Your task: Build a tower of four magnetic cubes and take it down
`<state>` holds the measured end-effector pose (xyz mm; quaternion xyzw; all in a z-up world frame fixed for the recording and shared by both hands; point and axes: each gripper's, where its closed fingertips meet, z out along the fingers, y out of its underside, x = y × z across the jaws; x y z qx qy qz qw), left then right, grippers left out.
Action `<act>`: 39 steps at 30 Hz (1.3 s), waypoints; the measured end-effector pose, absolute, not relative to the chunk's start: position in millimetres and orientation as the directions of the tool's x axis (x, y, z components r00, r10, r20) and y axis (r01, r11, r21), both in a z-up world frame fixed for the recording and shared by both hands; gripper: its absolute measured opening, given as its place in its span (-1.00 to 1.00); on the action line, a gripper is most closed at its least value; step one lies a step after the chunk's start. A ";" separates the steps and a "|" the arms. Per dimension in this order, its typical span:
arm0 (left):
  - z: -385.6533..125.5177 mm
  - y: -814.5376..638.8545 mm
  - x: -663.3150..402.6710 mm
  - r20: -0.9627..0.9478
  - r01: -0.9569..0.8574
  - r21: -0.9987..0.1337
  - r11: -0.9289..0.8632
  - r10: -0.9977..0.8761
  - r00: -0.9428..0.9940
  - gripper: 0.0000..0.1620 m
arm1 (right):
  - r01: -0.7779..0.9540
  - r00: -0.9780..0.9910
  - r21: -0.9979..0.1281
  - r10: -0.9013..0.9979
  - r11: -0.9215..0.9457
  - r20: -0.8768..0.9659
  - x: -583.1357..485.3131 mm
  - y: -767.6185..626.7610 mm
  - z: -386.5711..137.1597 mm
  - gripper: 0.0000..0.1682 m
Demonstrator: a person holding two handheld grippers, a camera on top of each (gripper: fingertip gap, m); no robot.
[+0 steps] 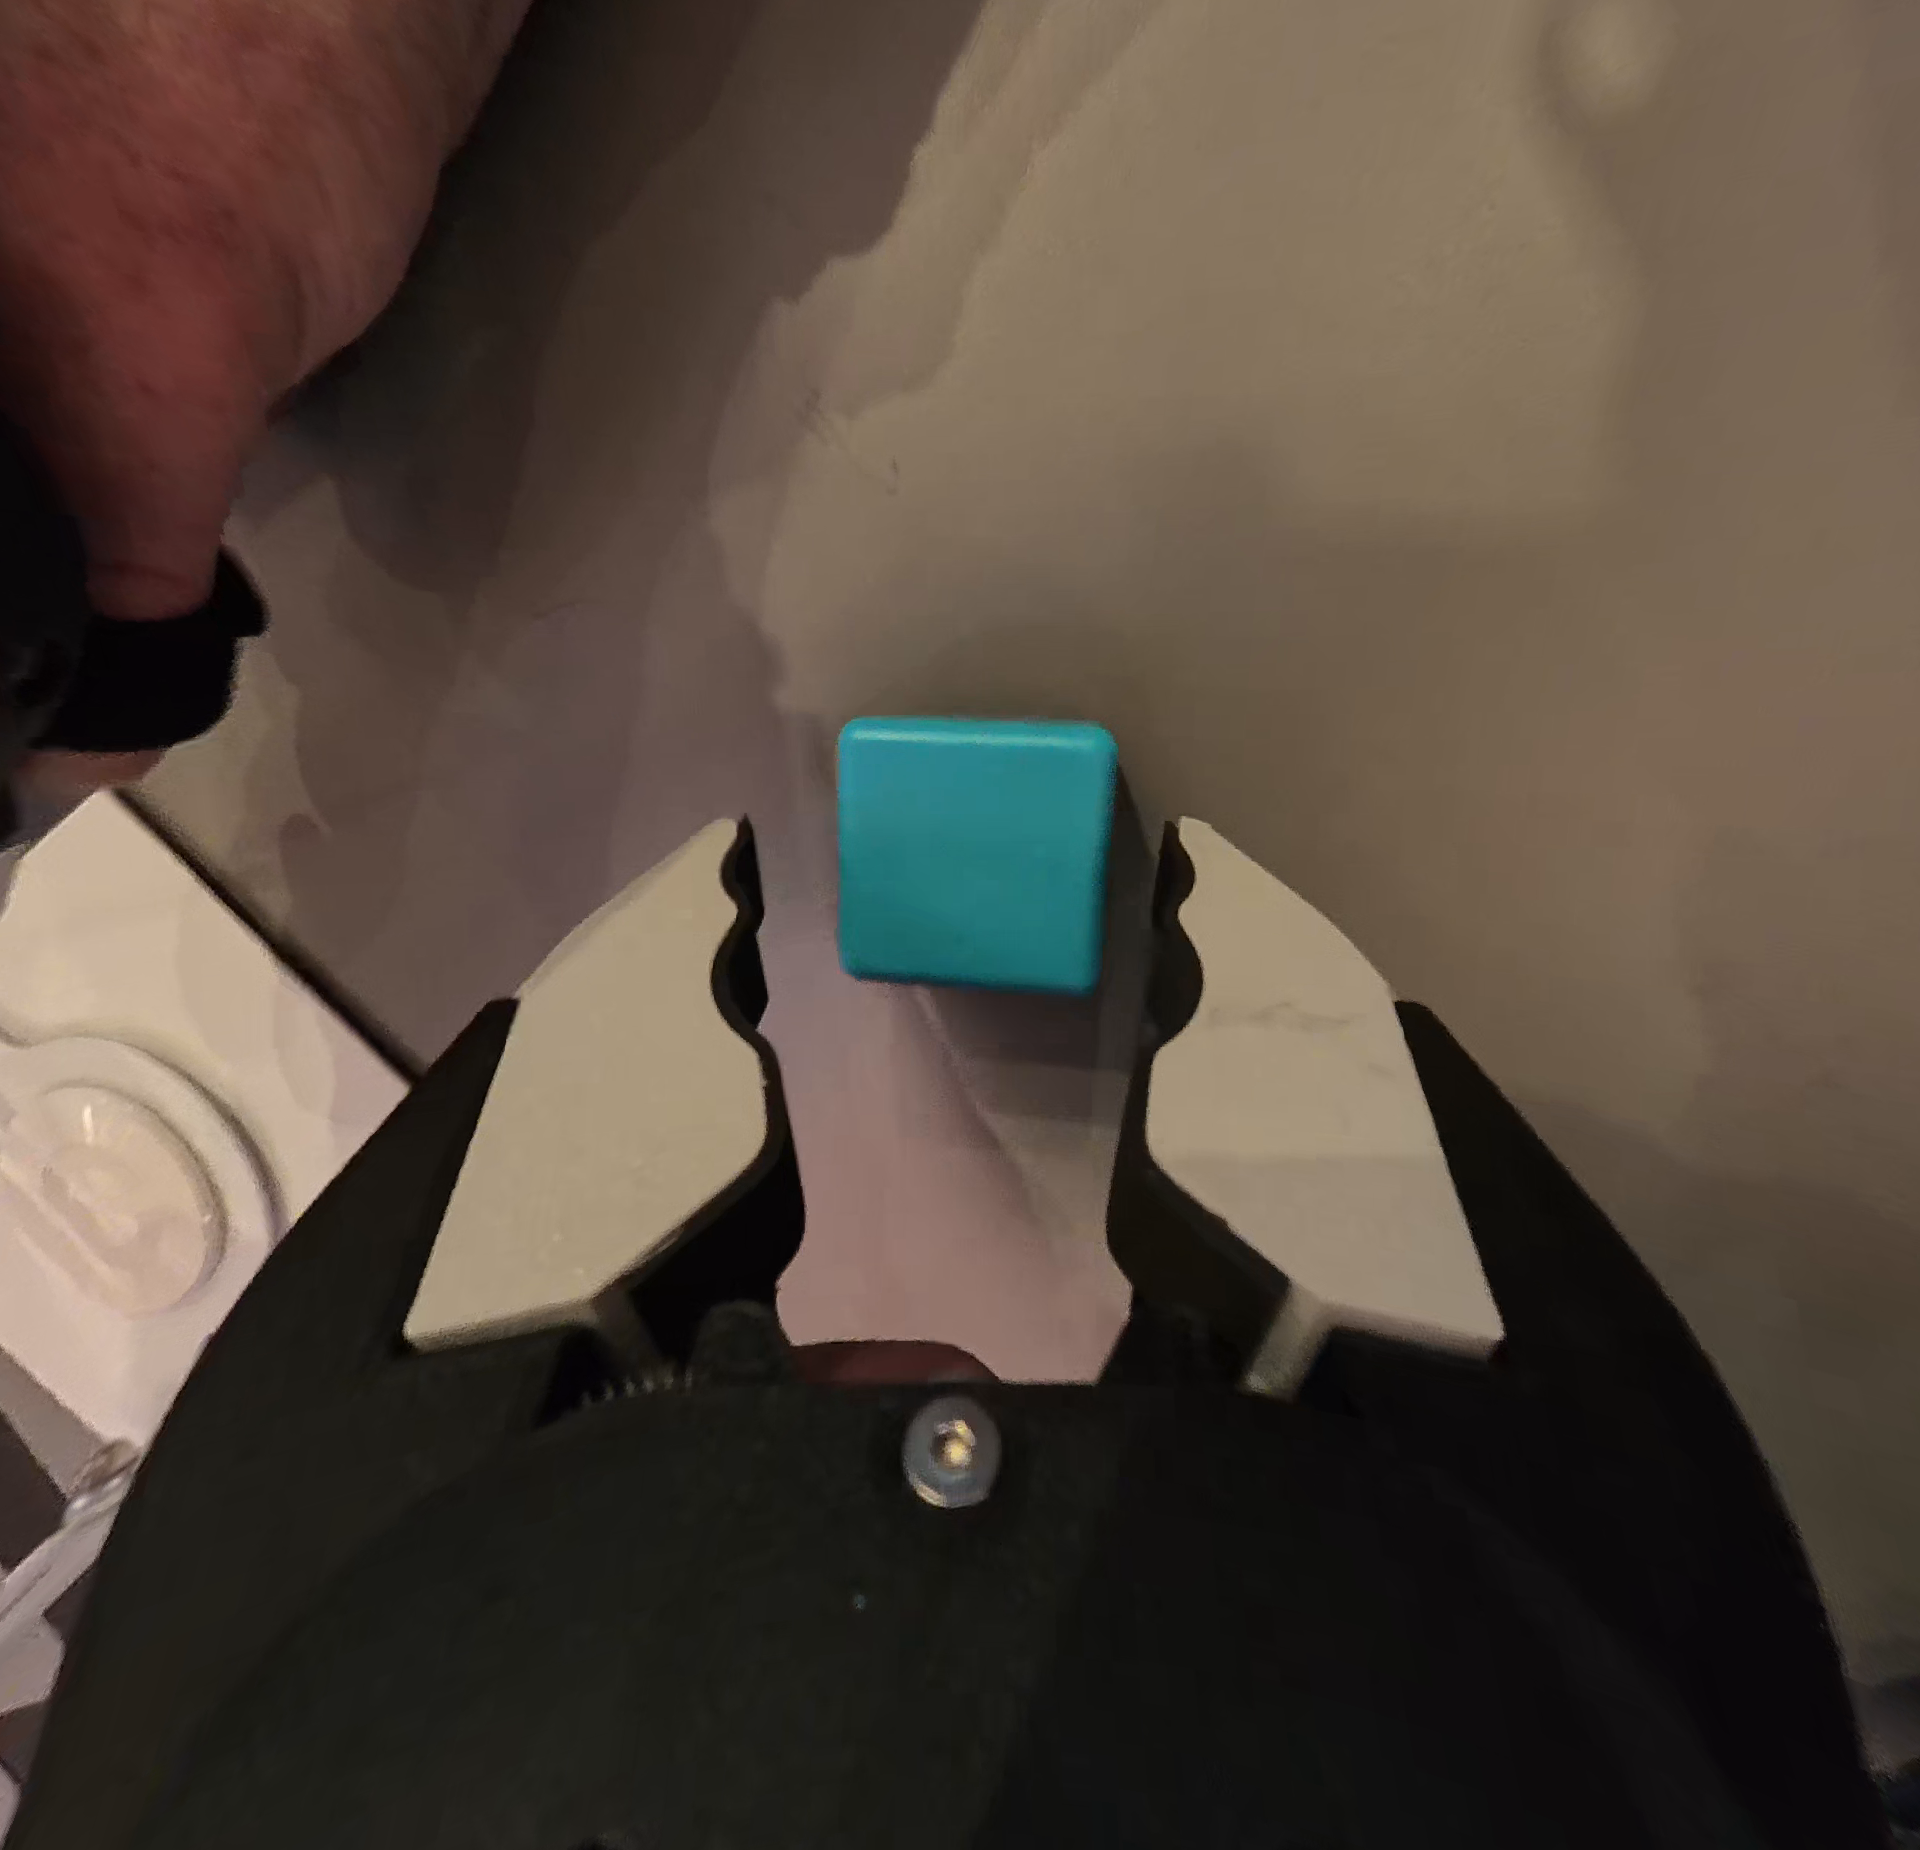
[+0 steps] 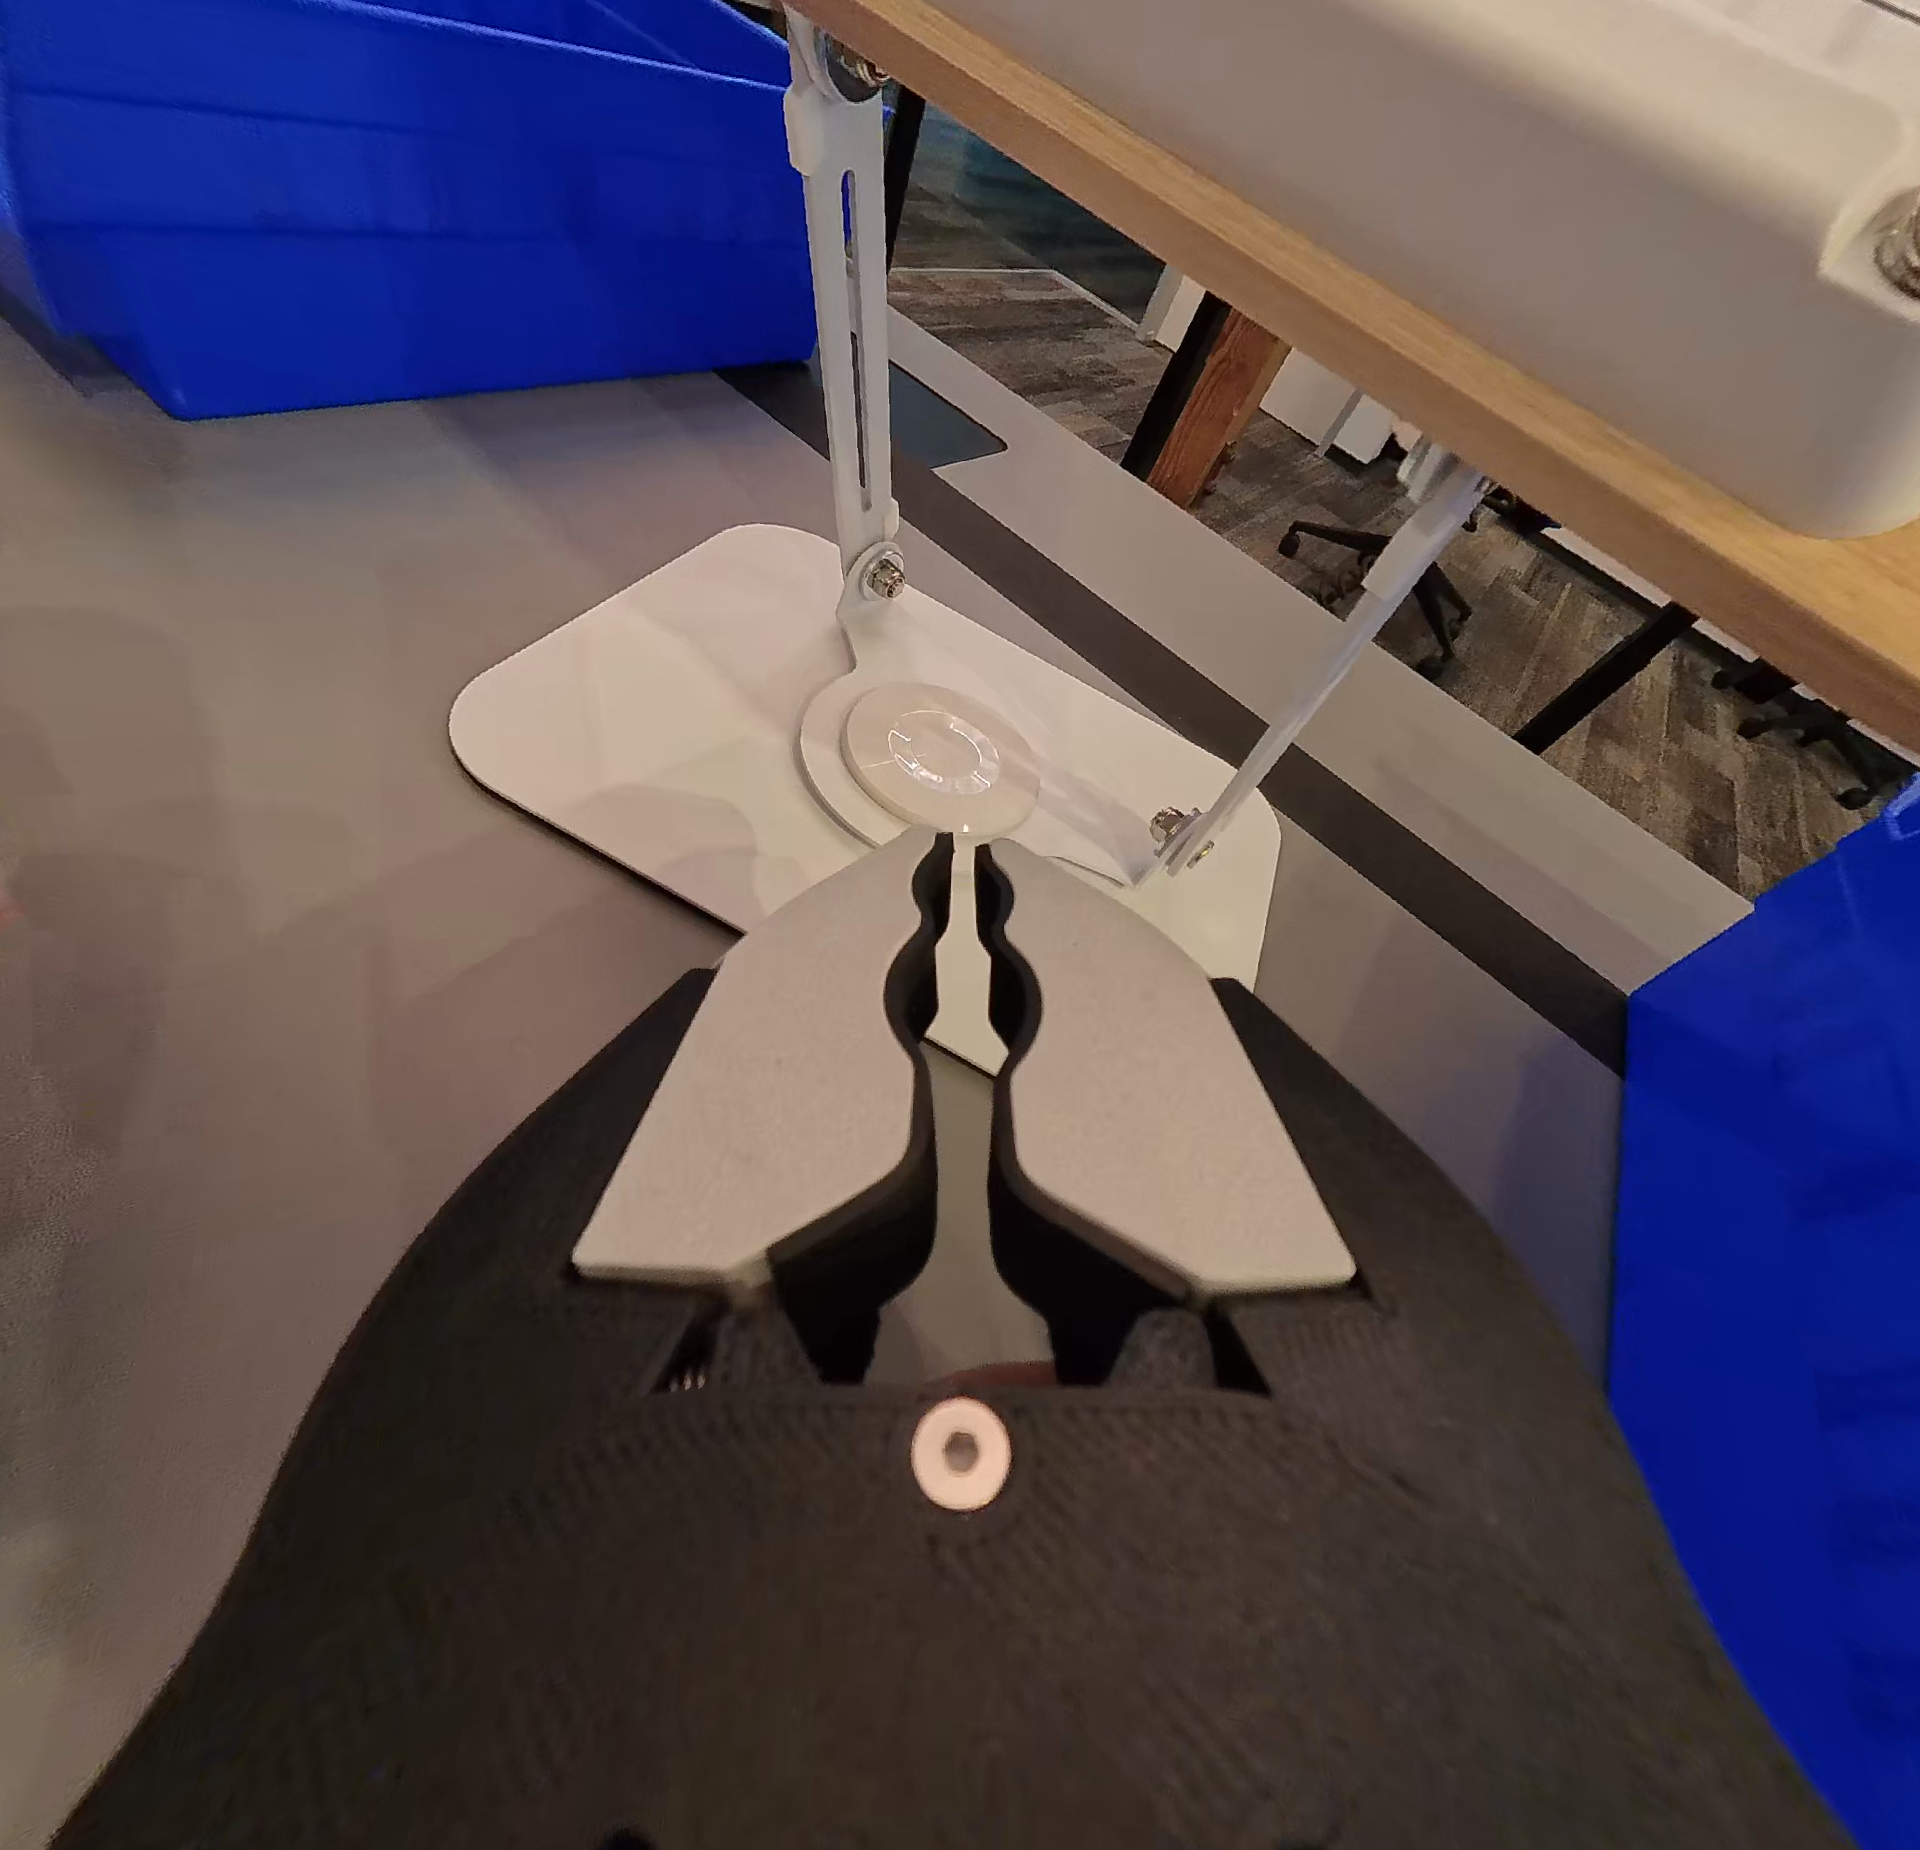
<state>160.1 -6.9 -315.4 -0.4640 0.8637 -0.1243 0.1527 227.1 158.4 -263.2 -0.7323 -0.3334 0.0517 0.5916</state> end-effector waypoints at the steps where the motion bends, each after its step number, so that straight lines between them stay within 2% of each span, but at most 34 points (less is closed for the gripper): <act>1: -307.7 -6.0 158.3 -0.154 -0.764 -0.367 0.531 -0.844 -0.513 -0.10 | 0.426 0.773 -0.901 0.549 -0.078 0.318 227.1 158.4 -263.2 -0.95; 6: -254.3 15.2 136.5 -0.276 -0.780 -0.391 0.488 -0.871 -0.407 -0.11 | 0.426 0.772 -0.901 0.550 -0.077 0.318 227.0 158.2 -263.1 -0.95; 12: -189.7 85.3 42.5 -0.445 -0.867 -0.418 0.273 -0.893 -0.067 -0.13 | 0.434 0.768 -0.898 0.552 -0.076 0.325 226.3 158.0 -263.9 -0.95; 16: -183.5 138.8 -43.2 -0.453 -0.933 -0.354 0.061 -0.884 0.115 -0.14 | 0.443 0.764 -0.893 0.554 -0.076 0.331 225.6 157.9 -265.0 -0.95; 20: -201.3 180.0 -92.0 -0.403 -0.941 -0.329 -0.072 -0.891 0.209 -0.18 | 0.449 0.760 -0.890 0.556 -0.076 0.336 224.9 157.6 -265.7 -0.95; 29: -269.6 222.1 -146.5 -0.300 -0.965 -0.026 -0.261 -0.919 0.256 -0.10 | 0.453 0.757 -0.888 0.560 -0.077 0.338 224.2 157.4 -266.5 -0.95; 36: -300.1 234.0 -177.2 -0.262 -0.917 0.273 -0.291 -0.940 0.220 -0.08 | 0.454 0.756 -0.888 0.562 -0.077 0.337 224.0 157.3 -266.8 -0.95; 39: -310.2 234.9 -186.2 -0.228 -0.889 0.334 -0.312 -0.942 0.245 -0.10 | 0.454 0.755 -0.888 0.562 -0.077 0.337 223.9 157.3 -266.8 -0.95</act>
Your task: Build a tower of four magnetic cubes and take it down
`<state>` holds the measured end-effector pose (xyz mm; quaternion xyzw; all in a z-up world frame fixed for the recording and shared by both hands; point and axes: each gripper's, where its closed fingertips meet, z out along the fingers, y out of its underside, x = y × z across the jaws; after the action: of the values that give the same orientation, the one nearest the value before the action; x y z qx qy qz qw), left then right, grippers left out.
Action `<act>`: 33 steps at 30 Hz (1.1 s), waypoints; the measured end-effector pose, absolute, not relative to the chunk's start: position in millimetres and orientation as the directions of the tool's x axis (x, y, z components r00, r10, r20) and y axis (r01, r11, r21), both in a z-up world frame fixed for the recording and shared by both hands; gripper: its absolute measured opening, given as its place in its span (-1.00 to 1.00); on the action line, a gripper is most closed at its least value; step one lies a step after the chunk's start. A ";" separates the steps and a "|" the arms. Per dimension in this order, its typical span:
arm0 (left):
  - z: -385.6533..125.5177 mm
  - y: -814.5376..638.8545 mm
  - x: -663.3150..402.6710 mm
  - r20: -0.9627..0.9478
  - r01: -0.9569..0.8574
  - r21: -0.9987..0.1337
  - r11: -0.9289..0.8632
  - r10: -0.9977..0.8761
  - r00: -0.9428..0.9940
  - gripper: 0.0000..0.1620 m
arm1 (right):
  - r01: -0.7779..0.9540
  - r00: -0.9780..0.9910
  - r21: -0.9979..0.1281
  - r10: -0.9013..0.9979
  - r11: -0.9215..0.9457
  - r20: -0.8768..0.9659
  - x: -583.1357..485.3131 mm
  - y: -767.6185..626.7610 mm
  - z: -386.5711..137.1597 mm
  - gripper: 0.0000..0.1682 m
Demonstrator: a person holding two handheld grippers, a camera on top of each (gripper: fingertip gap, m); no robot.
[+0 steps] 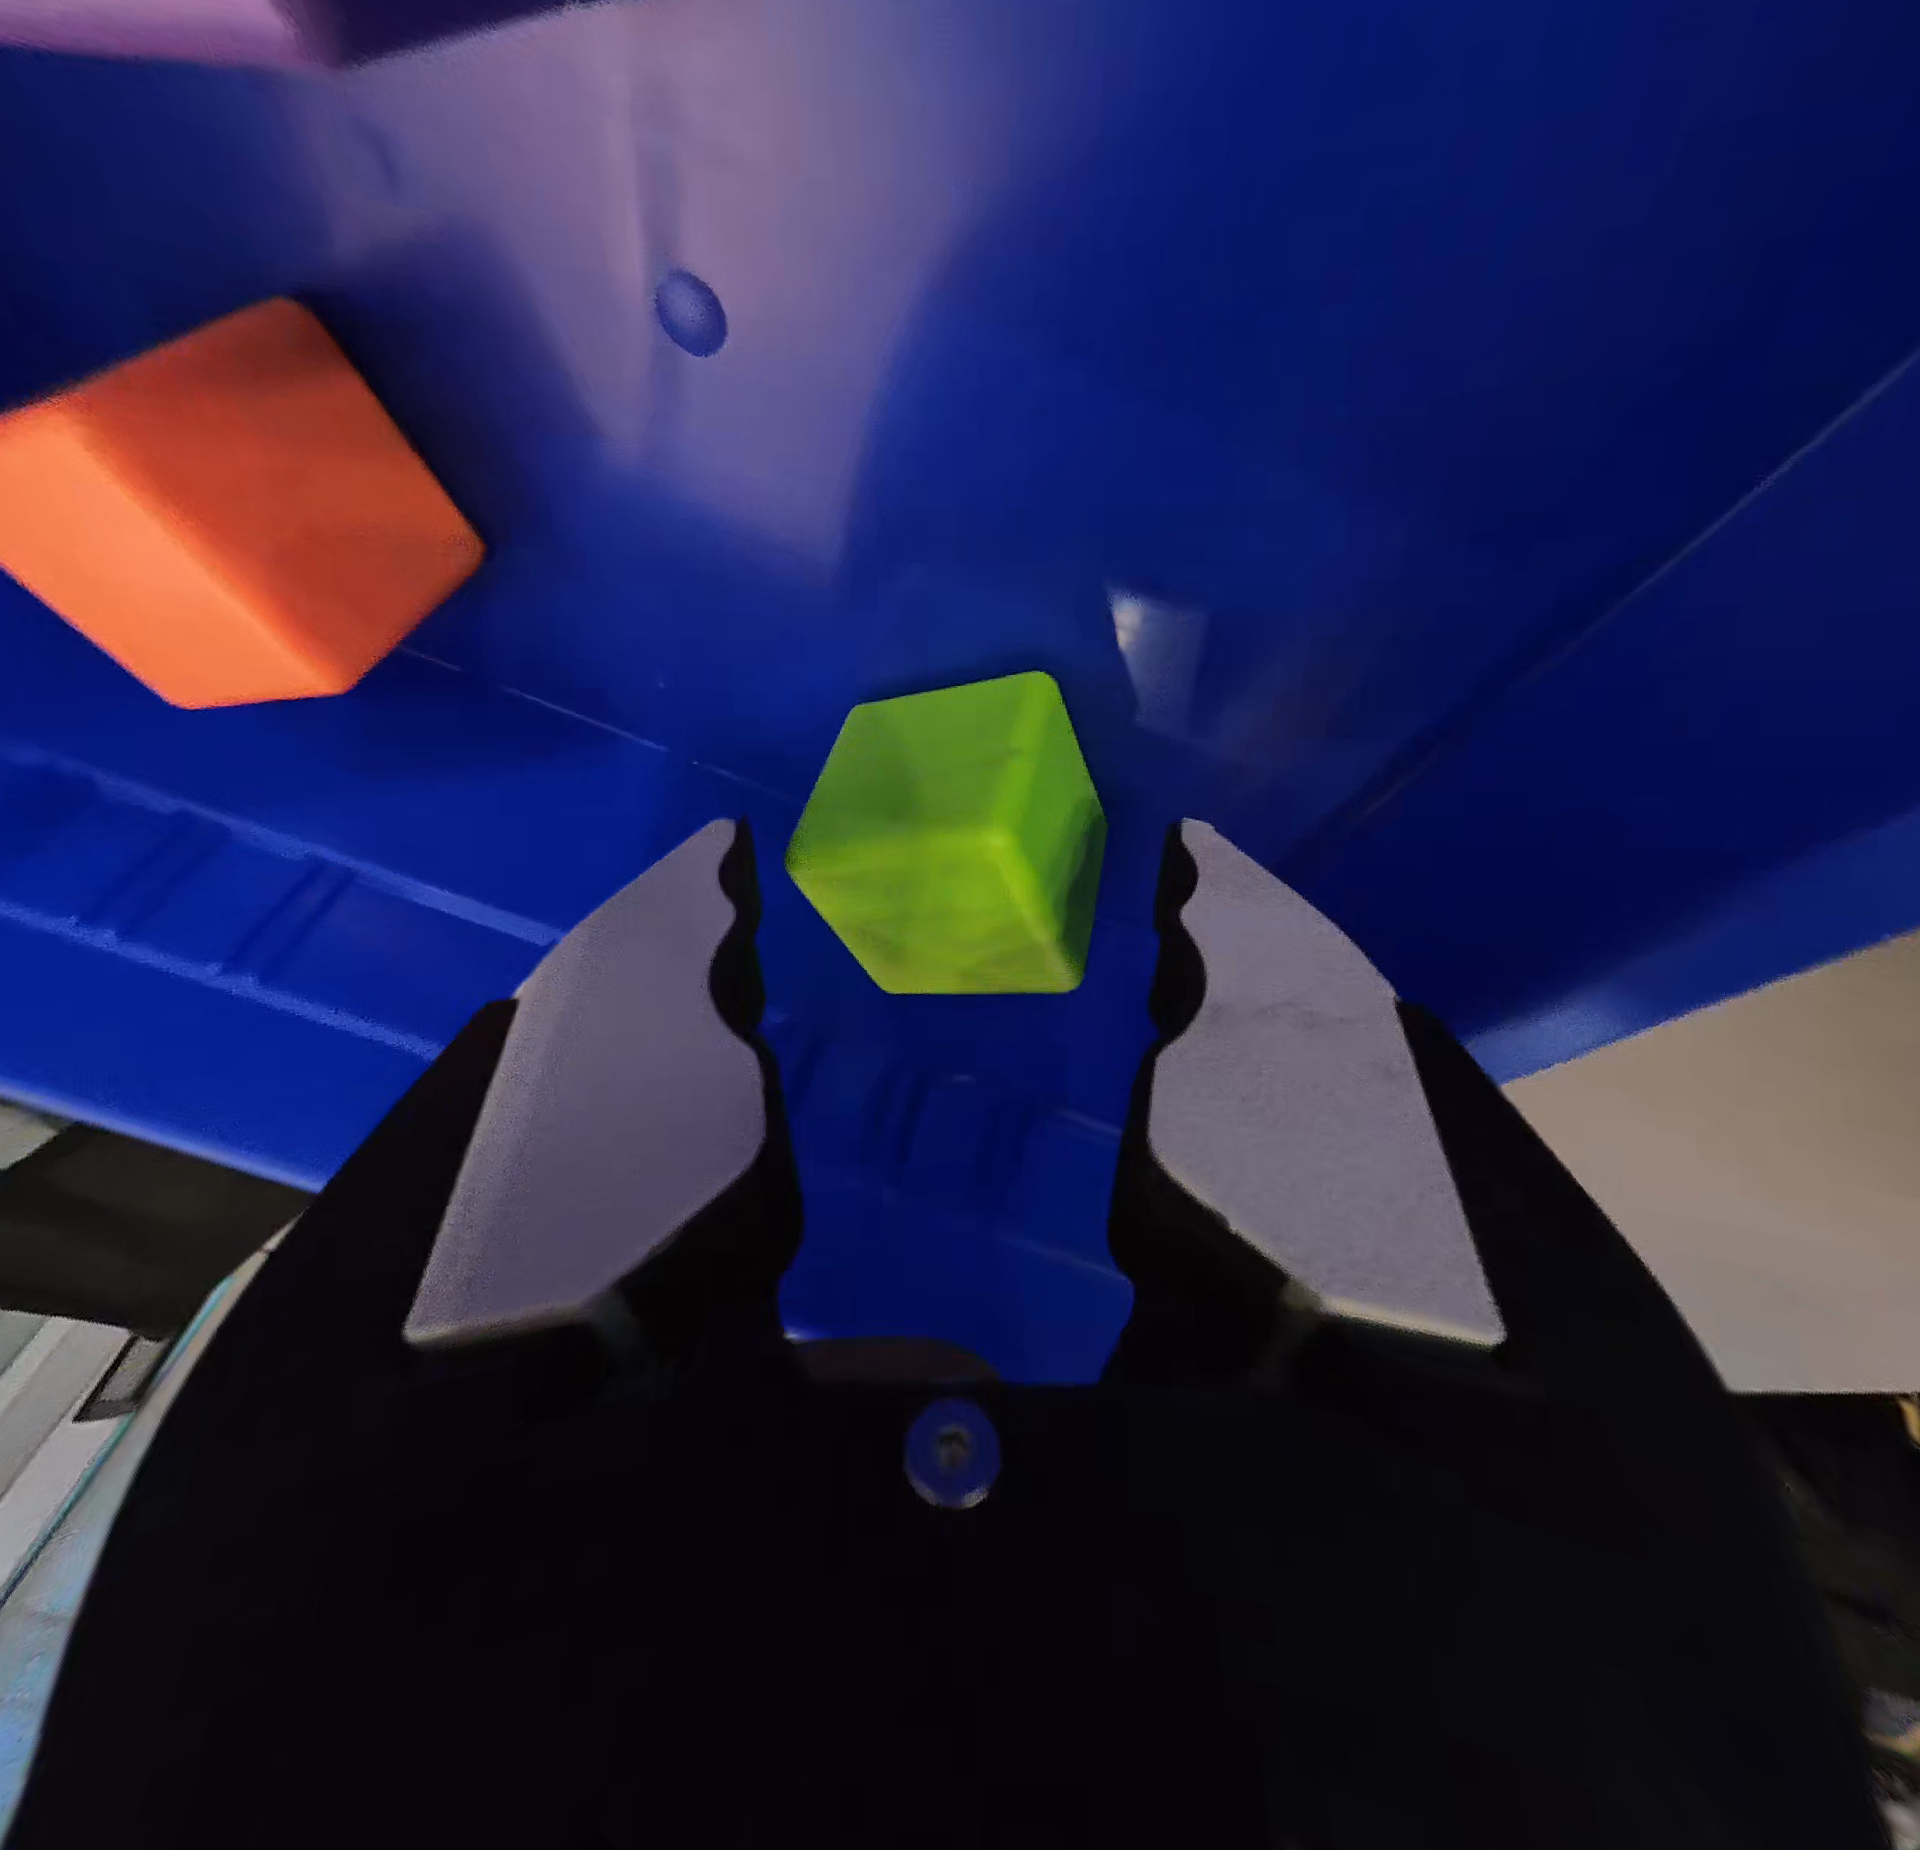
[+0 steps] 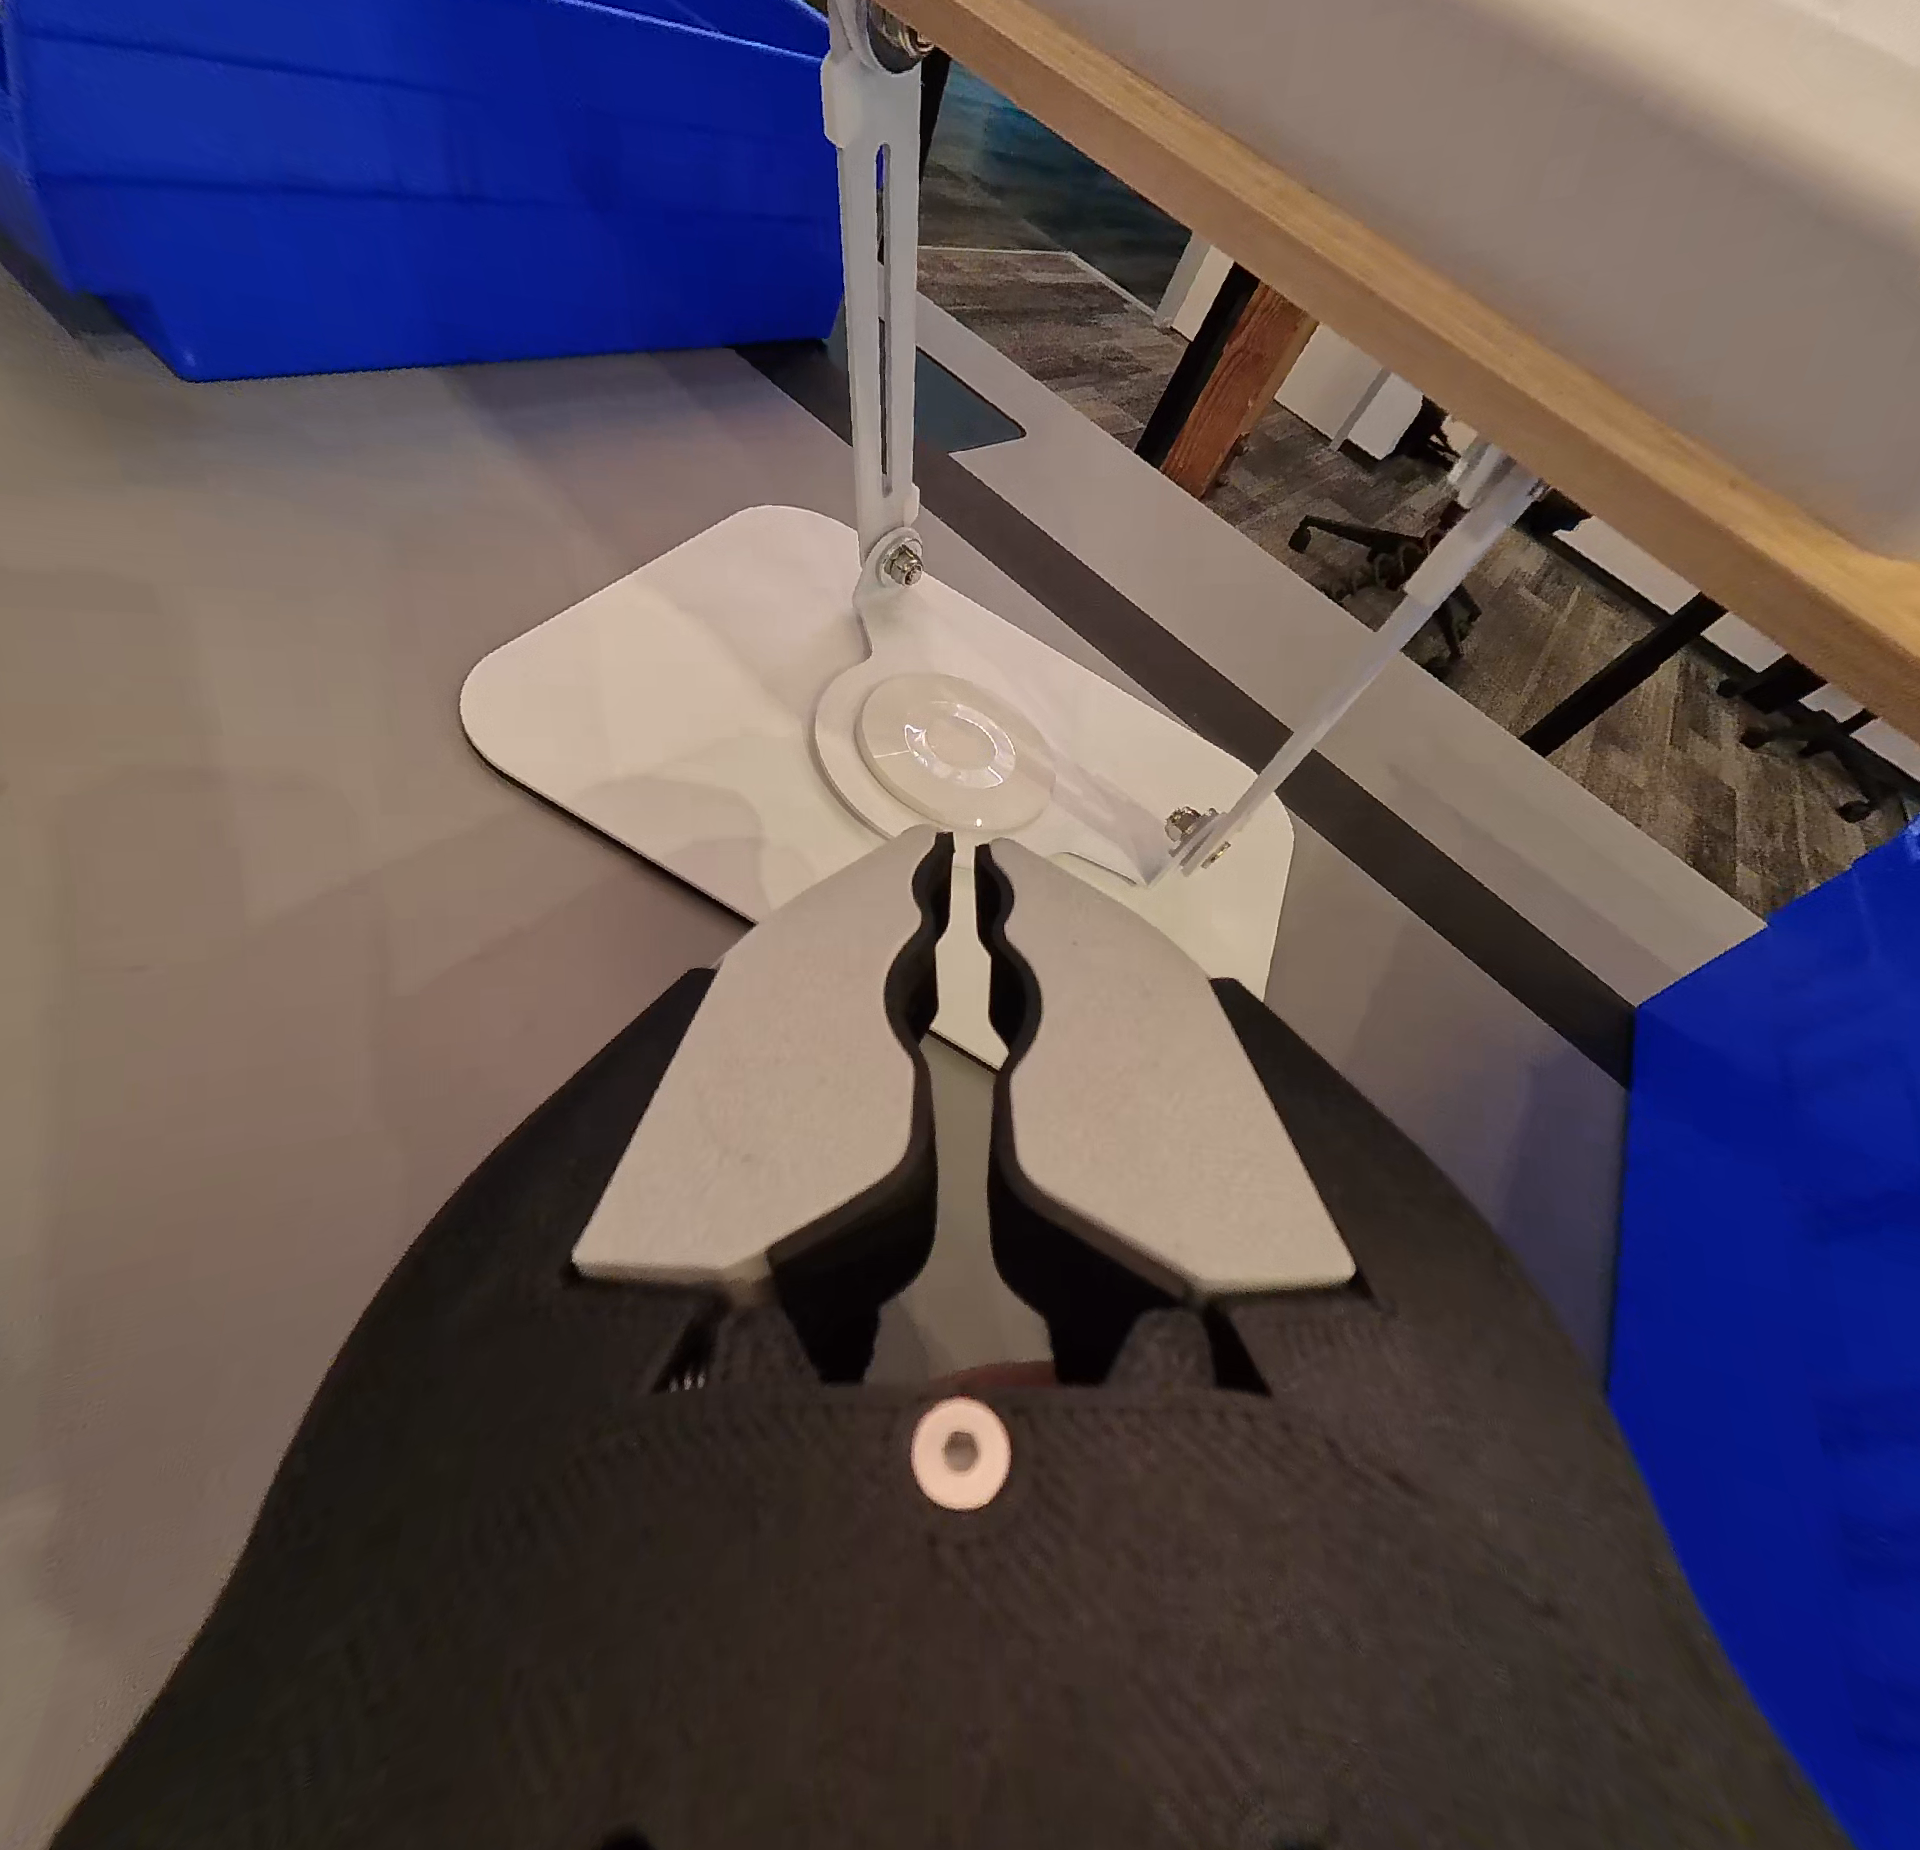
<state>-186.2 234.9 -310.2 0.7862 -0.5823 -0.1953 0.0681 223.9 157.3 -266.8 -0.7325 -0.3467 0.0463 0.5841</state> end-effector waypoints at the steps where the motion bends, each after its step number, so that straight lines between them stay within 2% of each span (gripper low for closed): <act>1: -314.0 234.4 -189.8 -0.217 -0.879 0.356 -0.318 -0.943 0.254 -0.12 | 0.454 0.755 -0.888 0.562 -0.078 0.337 223.9 157.3 -266.9 -0.95; 5: -325.6 233.9 -201.0 -0.198 -0.852 0.419 -0.313 -0.947 0.251 -0.21 | 0.452 0.756 -0.888 0.562 -0.078 0.336 224.0 157.4 -266.8 -0.95; 10: -324.4 232.9 -199.7 -0.192 -0.872 0.390 -0.297 -0.952 0.238 -0.24 | 0.451 0.757 -0.889 0.562 -0.079 0.335 224.1 157.5 -266.7 -0.95; 12: -318.2 232.2 -195.0 -0.211 -0.889 0.345 -0.301 -0.948 0.239 -0.31 | 0.450 0.757 -0.890 0.561 -0.079 0.333 224.2 157.6 -266.5 -0.95; 17: -290.7 223.2 -174.4 -0.263 -0.940 0.154 -0.304 -0.930 0.258 -0.32 | 0.450 0.758 -0.890 0.561 -0.079 0.334 224.2 157.7 -266.5 -0.95; 22: -266.4 206.8 -156.7 -0.282 -0.962 0.012 -0.273 -0.924 0.258 -0.32 | 0.448 0.759 -0.891 0.560 -0.078 0.332 224.3 157.6 -266.1 -0.96; 33: -272.8 202.5 -149.9 -0.279 -0.971 0.013 -0.240 -0.933 0.227 -0.33 | 0.449 0.757 -0.890 0.563 -0.081 0.331 223.9 157.7 -266.8 -0.96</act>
<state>-149.9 202.5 -272.8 0.7789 -0.6111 -0.1149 -0.0818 223.9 157.7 -266.8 -0.7335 -0.3449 0.0487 0.5836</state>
